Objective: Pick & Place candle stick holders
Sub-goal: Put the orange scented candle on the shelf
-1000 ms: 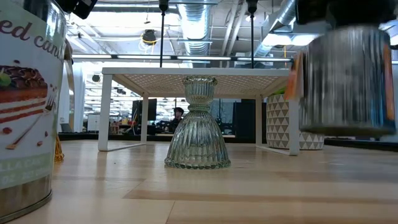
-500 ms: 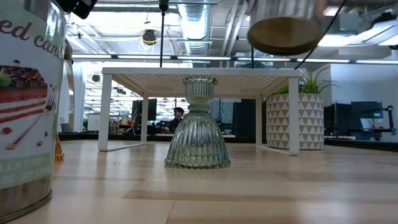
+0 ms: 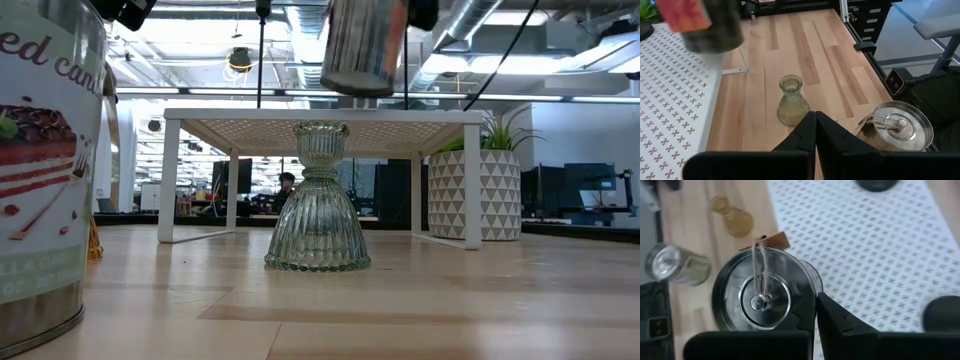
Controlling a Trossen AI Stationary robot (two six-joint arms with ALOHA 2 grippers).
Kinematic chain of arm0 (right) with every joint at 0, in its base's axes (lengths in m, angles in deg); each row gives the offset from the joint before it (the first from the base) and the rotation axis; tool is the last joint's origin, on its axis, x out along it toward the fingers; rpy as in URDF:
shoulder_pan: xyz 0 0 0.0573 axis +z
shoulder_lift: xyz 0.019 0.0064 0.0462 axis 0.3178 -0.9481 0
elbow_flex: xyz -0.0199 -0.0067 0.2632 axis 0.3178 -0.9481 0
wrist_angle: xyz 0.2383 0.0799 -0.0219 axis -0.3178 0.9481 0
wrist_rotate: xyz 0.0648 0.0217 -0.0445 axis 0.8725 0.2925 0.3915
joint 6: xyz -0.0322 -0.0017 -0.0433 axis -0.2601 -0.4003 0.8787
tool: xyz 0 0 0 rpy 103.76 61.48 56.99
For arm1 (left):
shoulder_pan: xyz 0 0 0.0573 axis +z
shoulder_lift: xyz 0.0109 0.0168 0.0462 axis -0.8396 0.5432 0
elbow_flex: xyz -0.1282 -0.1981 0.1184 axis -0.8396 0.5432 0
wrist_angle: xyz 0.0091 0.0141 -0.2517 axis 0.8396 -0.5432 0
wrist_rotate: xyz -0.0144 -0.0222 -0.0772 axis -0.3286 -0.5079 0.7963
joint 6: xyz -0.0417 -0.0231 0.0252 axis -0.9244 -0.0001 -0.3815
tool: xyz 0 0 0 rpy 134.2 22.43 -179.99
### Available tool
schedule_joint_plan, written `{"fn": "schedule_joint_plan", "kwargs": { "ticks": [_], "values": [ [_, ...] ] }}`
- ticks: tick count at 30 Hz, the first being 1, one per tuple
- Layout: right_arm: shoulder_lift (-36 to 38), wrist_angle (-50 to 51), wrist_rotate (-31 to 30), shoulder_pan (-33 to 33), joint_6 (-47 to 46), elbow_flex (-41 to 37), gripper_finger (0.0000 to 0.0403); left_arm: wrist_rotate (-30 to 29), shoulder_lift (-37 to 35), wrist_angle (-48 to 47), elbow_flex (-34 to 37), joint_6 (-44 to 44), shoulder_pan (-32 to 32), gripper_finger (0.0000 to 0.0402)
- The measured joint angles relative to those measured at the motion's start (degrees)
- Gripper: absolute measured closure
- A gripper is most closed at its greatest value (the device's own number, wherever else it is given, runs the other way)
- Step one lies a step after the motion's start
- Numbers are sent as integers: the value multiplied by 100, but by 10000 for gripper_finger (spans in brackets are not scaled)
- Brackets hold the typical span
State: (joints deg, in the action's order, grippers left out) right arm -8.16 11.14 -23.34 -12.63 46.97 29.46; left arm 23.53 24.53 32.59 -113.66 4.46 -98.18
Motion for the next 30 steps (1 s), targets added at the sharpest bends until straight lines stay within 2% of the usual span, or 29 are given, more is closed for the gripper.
{"fn": "schedule_joint_plan", "kwargs": {
  "ticks": [9, 21, 30],
  "values": [
    [-249, 372, -118, -607, 2, 57, 403, 2, 0, -1, 0, -15, 0, 396],
    [-303, 406, -144, -689, 104, 60, 402, 2, 0, 0, 0, -15, 0, 396],
    [-248, 416, -131, -720, 102, 58, 362, 2, 0, 0, 0, -15, 0, 396]
  ]
}}
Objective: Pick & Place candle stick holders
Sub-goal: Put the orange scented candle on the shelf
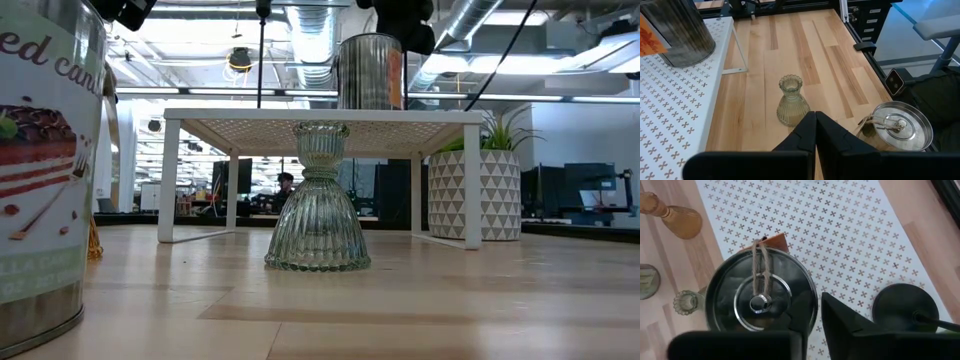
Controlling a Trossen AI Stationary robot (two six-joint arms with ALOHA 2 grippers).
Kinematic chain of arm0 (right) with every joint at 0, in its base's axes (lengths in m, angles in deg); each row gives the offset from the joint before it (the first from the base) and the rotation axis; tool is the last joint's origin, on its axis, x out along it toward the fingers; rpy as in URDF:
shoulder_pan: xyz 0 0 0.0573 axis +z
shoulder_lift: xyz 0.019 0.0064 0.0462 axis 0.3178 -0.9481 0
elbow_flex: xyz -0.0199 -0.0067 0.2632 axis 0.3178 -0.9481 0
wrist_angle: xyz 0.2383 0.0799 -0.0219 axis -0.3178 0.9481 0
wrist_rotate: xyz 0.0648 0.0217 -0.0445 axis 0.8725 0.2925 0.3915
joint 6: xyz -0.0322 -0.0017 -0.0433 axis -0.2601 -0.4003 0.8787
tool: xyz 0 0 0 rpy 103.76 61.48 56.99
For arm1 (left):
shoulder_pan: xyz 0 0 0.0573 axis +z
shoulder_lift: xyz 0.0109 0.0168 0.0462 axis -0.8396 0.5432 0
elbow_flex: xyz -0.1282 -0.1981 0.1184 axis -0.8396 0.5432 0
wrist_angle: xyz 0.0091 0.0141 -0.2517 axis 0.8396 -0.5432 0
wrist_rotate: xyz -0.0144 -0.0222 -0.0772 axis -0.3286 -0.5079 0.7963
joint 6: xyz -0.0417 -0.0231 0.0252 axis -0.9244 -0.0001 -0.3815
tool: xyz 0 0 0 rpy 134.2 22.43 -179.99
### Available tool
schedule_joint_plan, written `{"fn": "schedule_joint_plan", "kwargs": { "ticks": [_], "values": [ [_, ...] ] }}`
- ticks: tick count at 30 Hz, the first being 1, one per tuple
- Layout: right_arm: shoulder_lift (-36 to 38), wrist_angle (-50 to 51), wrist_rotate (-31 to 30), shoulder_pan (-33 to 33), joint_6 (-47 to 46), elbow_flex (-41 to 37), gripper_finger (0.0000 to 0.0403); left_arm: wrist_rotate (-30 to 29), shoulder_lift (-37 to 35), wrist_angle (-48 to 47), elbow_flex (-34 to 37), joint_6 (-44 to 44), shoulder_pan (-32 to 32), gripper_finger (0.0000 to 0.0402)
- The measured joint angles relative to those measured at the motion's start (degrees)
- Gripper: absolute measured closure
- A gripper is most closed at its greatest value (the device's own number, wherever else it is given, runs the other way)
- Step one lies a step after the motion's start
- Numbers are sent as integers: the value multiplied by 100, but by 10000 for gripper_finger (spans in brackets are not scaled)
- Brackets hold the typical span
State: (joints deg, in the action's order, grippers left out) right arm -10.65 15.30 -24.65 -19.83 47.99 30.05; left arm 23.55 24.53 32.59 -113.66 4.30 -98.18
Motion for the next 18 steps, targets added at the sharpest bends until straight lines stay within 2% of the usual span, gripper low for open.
{"fn": "schedule_joint_plan", "kwargs": {
  "ticks": [9, 18],
  "values": [
    [32, 289, 27, 28, 42, 603, 319, 0, 0, 0, 0, 0, 0, 396],
    [35, 857, 36, 636, 33, 1542, 331, 0, 0, -5, 0, -2, 0, 396]
  ]
}}
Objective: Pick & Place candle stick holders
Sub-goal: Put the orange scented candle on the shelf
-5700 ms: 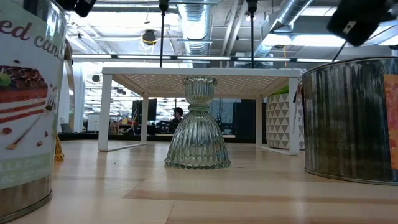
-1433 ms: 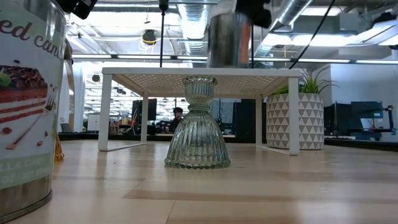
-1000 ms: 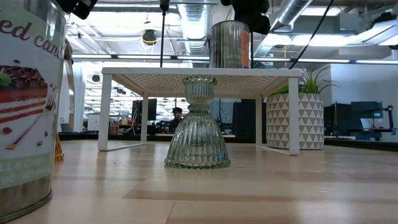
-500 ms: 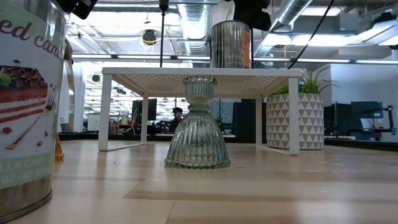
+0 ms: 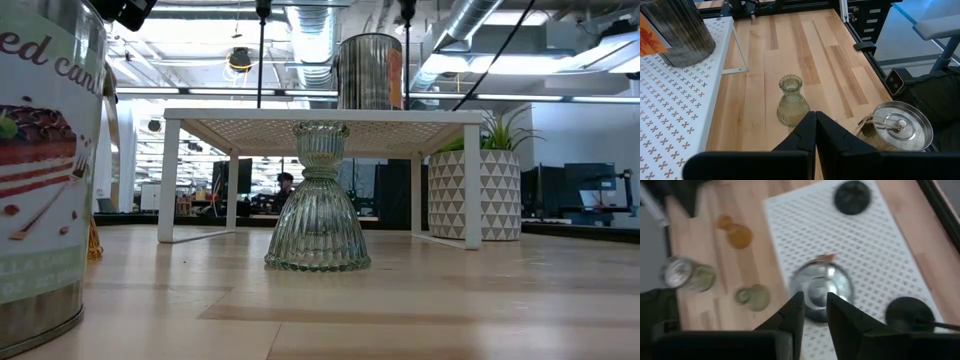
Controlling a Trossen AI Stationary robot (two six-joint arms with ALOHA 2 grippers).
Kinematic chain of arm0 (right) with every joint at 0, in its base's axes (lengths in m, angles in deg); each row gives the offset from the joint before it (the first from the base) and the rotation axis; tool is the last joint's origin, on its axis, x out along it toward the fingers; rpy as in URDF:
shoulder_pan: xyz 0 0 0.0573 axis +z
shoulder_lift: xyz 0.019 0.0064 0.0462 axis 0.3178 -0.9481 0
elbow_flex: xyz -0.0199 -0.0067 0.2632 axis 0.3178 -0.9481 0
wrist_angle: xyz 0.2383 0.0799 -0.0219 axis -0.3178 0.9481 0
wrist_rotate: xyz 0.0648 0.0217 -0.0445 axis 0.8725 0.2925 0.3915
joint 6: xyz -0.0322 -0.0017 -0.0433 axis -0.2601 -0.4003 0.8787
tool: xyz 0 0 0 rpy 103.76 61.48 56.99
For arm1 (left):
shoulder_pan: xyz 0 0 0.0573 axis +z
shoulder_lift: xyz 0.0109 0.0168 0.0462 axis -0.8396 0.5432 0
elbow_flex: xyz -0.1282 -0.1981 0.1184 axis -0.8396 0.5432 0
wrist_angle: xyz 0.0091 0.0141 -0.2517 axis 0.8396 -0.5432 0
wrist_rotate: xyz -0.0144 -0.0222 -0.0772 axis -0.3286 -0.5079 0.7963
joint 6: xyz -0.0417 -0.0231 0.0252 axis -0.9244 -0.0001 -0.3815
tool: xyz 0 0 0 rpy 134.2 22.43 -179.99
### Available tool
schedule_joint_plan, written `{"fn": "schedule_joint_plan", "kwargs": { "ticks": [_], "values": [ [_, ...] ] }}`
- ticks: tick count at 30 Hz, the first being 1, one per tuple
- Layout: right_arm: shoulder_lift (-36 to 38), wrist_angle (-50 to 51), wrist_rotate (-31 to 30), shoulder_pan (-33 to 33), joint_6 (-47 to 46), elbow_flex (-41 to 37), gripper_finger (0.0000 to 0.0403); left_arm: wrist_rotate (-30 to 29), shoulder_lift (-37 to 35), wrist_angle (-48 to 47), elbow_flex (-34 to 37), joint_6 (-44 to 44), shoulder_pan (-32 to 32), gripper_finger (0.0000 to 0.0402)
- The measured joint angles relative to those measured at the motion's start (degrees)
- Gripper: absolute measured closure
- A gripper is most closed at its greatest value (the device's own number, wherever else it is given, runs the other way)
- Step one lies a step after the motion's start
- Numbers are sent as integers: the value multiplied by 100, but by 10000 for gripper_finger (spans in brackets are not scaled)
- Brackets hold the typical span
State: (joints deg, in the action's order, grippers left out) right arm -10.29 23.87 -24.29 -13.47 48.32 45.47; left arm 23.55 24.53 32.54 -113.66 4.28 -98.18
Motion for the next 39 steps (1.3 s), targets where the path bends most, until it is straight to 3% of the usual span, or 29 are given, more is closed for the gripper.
{"fn": "schedule_joint_plan", "kwargs": {
  "ticks": [6, 10, 21, 26, 39],
  "values": [
    [2, 427, -376, 830, 3, 212, 394, -1, 0, -22, 0, 0, 0, 396],
    [2, 523, -610, 1399, -289, 204, 395, 0, 0, -22, 0, 0, 0, 396],
    [-2, 443, -2658, 2848, -1814, -876, 402, 0, 0, -22, 0, 0, -2, 396],
    [0, -113, -2750, 3055, -2283, -1689, 403, -2, 0, -19, 0, 0, 0, 396],
    [-2, -2502, -3205, 2706, -1788, -3299, 403, -4, 188, 20, 1, 0, -2, 396]
  ]
}}
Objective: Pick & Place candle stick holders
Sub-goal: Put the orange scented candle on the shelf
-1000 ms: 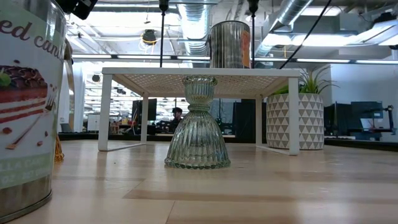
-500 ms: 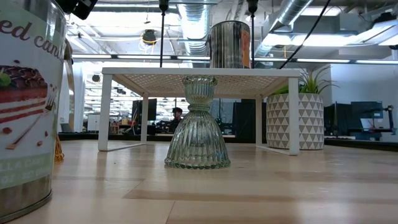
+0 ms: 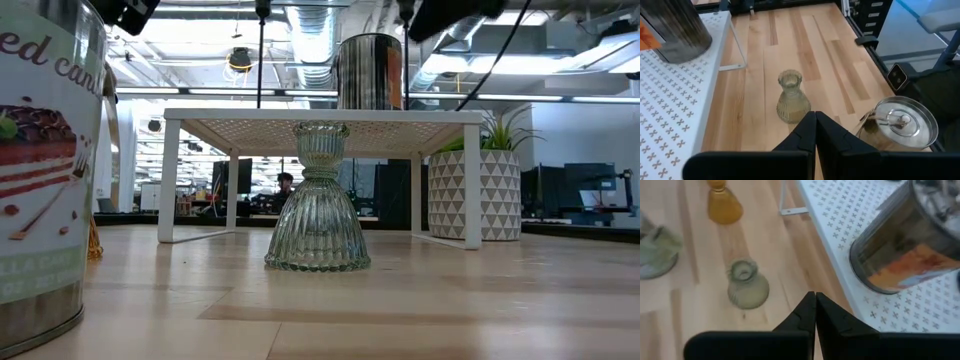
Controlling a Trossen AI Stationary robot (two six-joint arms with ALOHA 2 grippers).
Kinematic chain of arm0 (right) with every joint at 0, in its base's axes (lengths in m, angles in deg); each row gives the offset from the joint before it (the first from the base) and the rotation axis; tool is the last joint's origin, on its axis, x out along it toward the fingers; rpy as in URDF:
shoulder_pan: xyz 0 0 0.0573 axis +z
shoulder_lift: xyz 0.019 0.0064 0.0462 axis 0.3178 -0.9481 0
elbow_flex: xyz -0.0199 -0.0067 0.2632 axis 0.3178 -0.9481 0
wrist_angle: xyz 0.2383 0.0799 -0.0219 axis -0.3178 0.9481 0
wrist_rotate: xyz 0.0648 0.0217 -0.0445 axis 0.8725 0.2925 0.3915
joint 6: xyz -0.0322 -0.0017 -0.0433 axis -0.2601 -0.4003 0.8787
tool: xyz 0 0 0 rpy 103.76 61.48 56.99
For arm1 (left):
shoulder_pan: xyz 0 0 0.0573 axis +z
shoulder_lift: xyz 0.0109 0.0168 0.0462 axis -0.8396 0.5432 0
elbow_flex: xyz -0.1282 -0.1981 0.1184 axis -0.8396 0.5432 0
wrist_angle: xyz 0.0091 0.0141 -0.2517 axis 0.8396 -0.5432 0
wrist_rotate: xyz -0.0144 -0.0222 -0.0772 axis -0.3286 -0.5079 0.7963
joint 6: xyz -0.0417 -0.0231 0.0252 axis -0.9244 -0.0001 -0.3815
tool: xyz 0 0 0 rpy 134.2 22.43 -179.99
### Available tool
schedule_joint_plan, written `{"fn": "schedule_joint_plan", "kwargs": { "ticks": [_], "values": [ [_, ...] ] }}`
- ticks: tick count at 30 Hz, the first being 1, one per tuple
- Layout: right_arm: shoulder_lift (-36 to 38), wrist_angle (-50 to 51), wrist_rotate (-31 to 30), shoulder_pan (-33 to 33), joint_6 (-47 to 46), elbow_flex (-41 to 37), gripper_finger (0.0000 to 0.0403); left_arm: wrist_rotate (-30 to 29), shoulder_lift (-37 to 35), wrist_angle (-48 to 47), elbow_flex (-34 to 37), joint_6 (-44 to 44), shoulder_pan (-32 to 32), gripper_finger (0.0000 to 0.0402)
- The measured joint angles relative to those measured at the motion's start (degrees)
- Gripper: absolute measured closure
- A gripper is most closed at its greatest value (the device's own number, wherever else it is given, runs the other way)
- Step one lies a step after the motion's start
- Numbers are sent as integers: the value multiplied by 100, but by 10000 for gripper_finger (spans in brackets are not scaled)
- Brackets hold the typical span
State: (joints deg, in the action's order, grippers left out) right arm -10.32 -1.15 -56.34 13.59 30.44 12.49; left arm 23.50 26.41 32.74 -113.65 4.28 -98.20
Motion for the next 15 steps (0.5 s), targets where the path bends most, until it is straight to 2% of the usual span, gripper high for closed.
{"fn": "schedule_joint_plan", "kwargs": {
  "ticks": [5, 11, 15],
  "values": [
    [0, -429, -43, -160, 0, -385, 403, 0, 220, 2, 1, 0, 2, 396],
    [0, -430, -574, -189, 1, -454, 403, 0, 330, 65, 1, 0, 2, 396],
    [0, -545, -624, -267, 0, -454, 403, 1, 330, 127, 1, 2, 2, 396]
  ]
}}
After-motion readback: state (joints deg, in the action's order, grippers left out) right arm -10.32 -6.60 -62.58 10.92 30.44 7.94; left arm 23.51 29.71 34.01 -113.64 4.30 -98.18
